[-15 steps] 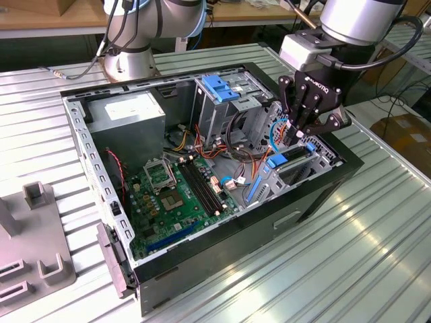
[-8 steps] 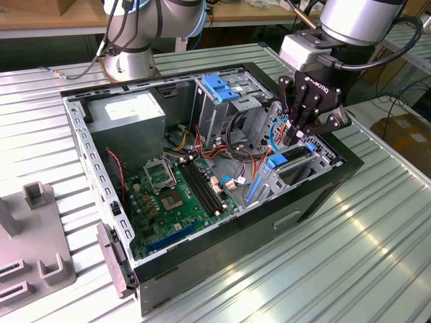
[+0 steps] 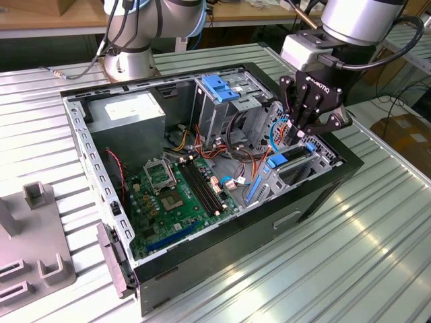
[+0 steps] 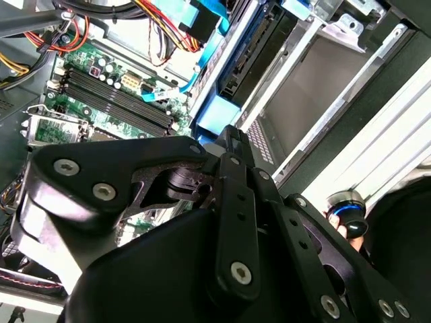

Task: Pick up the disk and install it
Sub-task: 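Insert the first disk wire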

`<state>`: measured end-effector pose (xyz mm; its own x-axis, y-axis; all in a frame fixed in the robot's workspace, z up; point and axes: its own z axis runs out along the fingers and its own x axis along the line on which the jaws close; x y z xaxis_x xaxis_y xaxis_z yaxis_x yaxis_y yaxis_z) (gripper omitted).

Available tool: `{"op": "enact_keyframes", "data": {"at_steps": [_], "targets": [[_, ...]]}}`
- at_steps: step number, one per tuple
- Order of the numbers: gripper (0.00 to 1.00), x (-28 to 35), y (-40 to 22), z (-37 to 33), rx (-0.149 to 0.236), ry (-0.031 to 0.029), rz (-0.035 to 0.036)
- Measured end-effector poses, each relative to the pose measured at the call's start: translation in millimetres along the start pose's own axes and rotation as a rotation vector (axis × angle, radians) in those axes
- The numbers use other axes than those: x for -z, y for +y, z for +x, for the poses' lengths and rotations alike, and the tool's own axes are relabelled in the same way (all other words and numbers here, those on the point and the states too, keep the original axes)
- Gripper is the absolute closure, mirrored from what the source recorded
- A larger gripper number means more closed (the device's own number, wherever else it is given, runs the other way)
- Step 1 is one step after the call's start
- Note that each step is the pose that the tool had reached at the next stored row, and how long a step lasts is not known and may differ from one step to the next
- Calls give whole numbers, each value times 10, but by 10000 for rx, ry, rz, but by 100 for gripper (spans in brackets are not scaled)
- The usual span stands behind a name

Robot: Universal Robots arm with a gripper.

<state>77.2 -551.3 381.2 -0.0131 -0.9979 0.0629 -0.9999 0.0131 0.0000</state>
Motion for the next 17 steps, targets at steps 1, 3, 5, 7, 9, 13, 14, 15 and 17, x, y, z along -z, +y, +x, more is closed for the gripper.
{"op": "enact_keyframes", "data": {"at_steps": [1,3,5,7,9,13,14,15,17], "targets": [[89,0,-15,0,0,-1,0],[89,0,-42,-1,0,-1,0],[89,0,-70,-1,0,0,0],[89,-1,-100,-2,1,0,0],[89,0,-131,-2,1,4,0],[89,-2,-283,-4,0,9,0],[89,-3,-313,-4,1,11,1],[89,-3,-344,-5,0,12,0],[89,-5,-432,-6,1,12,1]]}}
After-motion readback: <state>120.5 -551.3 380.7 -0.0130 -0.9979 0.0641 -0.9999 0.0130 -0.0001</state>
